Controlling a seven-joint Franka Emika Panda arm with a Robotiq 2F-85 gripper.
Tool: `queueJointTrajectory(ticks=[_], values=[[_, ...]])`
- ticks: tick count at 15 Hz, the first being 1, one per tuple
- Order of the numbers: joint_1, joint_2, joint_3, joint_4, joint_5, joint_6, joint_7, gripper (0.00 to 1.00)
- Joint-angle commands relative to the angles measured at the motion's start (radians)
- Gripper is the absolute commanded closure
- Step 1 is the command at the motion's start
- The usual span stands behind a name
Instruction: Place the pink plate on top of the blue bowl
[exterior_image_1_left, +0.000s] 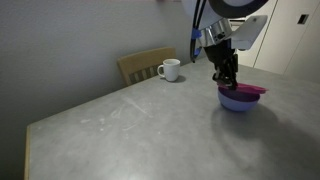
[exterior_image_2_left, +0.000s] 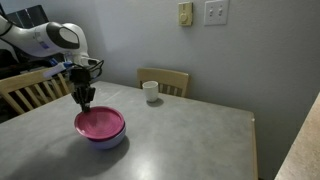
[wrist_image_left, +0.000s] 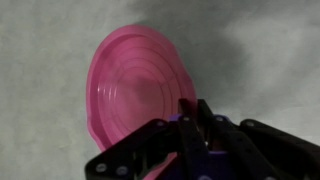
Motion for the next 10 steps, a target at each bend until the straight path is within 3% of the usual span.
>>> queueJointTrajectory(ticks=[1, 6, 10], values=[[0.019, 0.031, -0.005, 0.088, -0.045, -0.129, 0.016, 0.97], [0.022, 0.025, -0.002, 0.129, -0.067, -0.24, 0.024, 0.97], [0.012, 0.039, 0.006, 0.122, -0.046, -0.215, 0.028, 0.97]])
